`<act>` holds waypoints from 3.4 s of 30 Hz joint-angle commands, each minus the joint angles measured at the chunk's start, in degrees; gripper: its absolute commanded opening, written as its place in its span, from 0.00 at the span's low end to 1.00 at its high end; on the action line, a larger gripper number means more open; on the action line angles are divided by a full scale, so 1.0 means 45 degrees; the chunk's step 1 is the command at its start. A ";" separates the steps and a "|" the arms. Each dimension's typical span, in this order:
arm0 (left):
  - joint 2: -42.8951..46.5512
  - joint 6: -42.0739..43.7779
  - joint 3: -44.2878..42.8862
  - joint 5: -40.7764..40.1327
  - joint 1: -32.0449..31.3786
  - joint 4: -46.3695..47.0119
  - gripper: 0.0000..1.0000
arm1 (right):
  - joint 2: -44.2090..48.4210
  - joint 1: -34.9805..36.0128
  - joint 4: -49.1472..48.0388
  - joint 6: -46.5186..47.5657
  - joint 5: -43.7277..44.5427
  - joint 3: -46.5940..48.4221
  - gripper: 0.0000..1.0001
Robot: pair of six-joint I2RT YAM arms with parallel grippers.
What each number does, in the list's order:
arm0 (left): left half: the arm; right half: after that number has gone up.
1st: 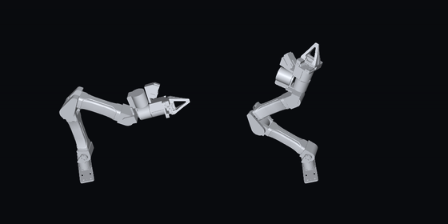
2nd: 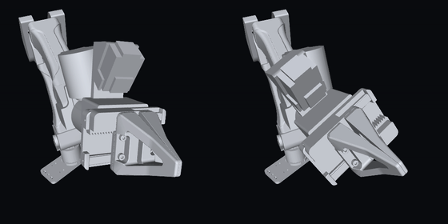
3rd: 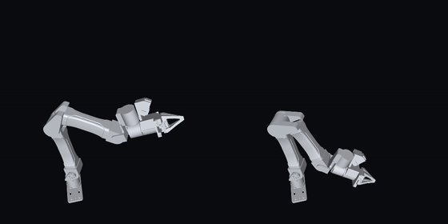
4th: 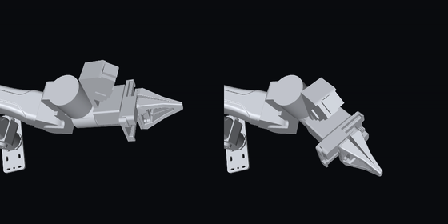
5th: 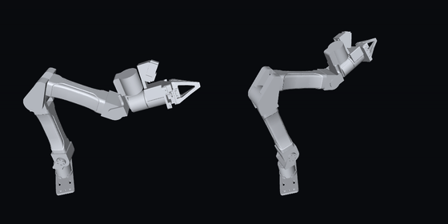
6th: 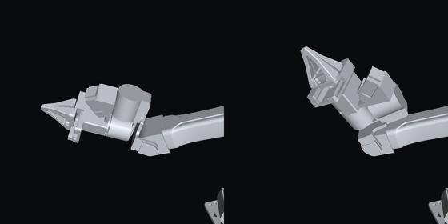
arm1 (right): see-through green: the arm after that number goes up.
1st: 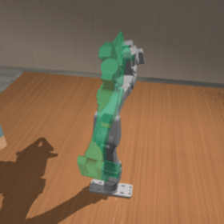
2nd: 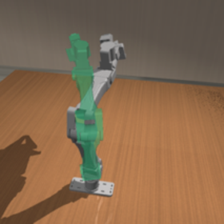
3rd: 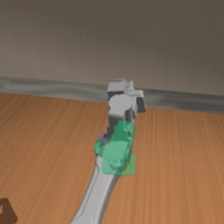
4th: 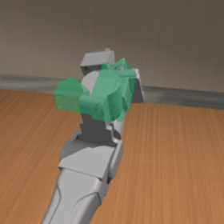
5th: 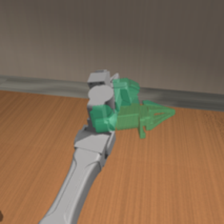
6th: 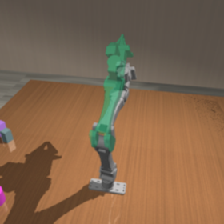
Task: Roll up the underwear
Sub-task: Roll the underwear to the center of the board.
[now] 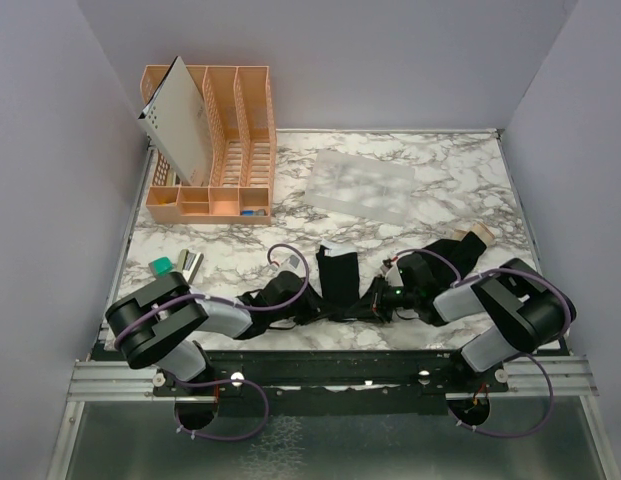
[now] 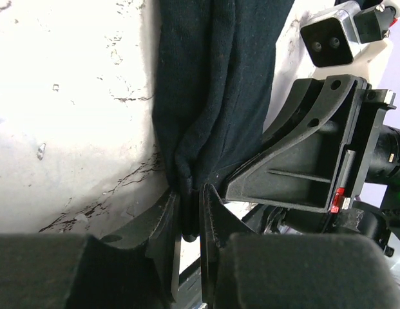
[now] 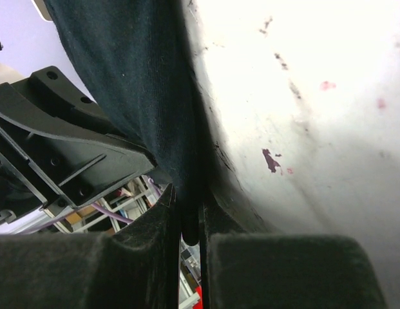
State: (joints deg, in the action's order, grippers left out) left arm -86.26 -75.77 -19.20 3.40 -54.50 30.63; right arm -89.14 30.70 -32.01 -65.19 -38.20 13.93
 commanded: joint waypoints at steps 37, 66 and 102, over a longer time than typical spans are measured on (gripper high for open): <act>-0.2100 1.1279 -0.4984 0.9082 0.6926 -1.1327 0.00 | 0.4923 0.7976 0.3136 2.5577 0.8156 0.1543 0.78; -0.3596 1.2034 -0.5538 1.0173 0.7248 -1.1241 0.00 | -0.0572 0.9409 -0.3315 2.7423 0.8144 0.1107 0.46; 0.1603 0.8648 -0.2256 0.6975 0.7521 -0.8430 0.80 | -0.1054 0.8782 -0.9977 1.6738 0.9616 -0.1011 0.00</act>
State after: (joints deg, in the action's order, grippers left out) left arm -83.77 -33.82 -33.08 43.29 -20.99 -10.94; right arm -93.21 71.07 -66.87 23.62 2.31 11.81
